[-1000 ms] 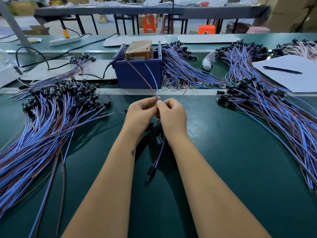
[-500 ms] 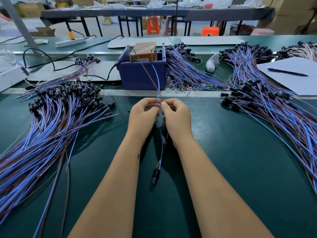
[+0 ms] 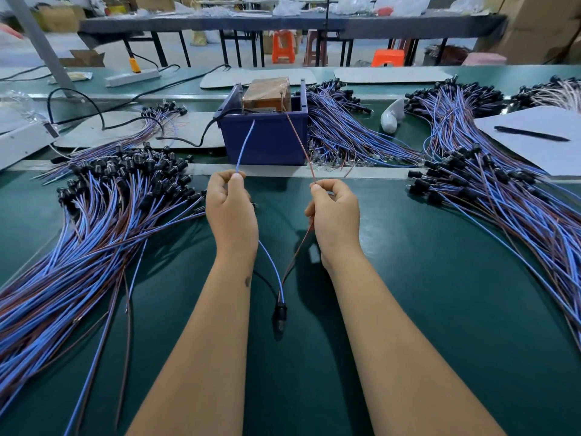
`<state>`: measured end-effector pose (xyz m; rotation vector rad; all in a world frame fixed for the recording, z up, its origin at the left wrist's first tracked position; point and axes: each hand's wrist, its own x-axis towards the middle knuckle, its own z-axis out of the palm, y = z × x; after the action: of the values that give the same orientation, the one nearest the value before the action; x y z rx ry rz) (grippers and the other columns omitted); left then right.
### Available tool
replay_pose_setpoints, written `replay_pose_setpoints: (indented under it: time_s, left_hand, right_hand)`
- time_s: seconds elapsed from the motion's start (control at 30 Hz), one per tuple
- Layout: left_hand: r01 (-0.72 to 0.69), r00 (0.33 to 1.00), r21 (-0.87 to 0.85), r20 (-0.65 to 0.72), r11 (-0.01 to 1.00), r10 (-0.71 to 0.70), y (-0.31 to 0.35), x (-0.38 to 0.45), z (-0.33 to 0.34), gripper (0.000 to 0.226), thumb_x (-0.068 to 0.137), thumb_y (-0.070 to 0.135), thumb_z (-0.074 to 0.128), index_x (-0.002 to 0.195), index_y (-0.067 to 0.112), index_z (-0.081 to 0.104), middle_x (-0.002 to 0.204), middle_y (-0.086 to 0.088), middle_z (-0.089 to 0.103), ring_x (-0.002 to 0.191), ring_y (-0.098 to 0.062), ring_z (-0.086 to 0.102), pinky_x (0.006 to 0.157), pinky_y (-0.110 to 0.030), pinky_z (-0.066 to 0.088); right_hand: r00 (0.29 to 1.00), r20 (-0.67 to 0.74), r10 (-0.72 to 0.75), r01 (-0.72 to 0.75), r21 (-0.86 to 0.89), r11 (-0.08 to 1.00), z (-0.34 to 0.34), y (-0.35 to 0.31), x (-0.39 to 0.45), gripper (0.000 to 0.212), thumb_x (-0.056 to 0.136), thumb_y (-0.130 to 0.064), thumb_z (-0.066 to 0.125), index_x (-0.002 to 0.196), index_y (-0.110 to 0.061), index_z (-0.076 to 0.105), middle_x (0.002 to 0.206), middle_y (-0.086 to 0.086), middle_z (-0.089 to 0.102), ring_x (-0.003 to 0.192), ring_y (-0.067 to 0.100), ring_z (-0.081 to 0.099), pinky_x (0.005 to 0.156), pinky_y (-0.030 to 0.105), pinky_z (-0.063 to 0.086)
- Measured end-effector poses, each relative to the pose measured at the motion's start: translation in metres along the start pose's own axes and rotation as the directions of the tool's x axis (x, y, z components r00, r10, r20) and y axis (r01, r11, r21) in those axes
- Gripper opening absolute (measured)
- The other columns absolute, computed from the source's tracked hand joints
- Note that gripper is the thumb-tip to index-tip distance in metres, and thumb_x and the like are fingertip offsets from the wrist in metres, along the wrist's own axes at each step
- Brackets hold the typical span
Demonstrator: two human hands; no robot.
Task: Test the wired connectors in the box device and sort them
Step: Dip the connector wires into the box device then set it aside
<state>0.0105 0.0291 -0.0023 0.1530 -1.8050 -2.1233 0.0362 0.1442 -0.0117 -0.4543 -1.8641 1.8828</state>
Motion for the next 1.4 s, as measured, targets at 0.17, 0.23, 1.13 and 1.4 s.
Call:
replay_pose_setpoints:
  time_s: [0.17,0.23,1.13,1.4]
  left_hand:
    - [-0.036,0.997,-0.030,-0.074,0.999,0.034,0.003,-0.001,-0.001,0.019,0.095,0.012,0.038,0.082,0.020,0.050,0.056,0.008,0.035,0.048,-0.010,0.027,0.042,-0.020,0.026]
    - [-0.032,0.997,-0.017,-0.075,0.999,0.031,0.002,0.000,-0.001,0.018,0.095,0.013,0.039,0.083,0.020,0.050,0.057,0.007,0.034,0.047,-0.009,0.027,0.043,-0.021,0.026]
    - [-0.081,0.997,0.238,0.031,0.968,0.076,-0.009,0.002,0.003,0.015,0.100,0.020,0.048,0.092,0.021,0.060,0.059,0.013,0.047,0.043,-0.001,0.037,0.044,-0.012,0.031]
    - [-0.101,0.993,0.224,0.079,0.969,0.085,-0.005,-0.002,0.004,0.018,0.099,0.022,0.048,0.085,0.028,0.057,0.047,0.020,0.045,0.045,-0.001,0.038,0.046,-0.015,0.035]
  right_hand:
    - [1.000,0.009,0.001,-0.001,-0.017,1.000,0.001,0.000,-0.001,0.012,0.095,-0.019,0.052,0.085,-0.022,0.058,0.055,-0.006,0.054,0.058,0.013,0.050,0.061,0.033,0.044]
    - [1.000,0.012,-0.002,0.002,-0.021,1.000,0.001,0.000,-0.001,0.012,0.095,-0.019,0.052,0.085,-0.022,0.058,0.056,-0.005,0.054,0.059,0.013,0.050,0.061,0.032,0.044]
    - [1.000,0.011,-0.004,0.005,-0.031,1.000,0.002,0.003,0.001,0.012,0.095,-0.019,0.051,0.086,-0.023,0.057,0.049,-0.009,0.054,0.057,0.011,0.050,0.064,0.035,0.045]
    - [1.000,0.016,0.005,-0.004,-0.030,1.000,0.002,0.002,0.000,0.011,0.096,-0.018,0.051,0.088,-0.022,0.057,0.049,-0.009,0.054,0.056,0.011,0.049,0.062,0.034,0.044]
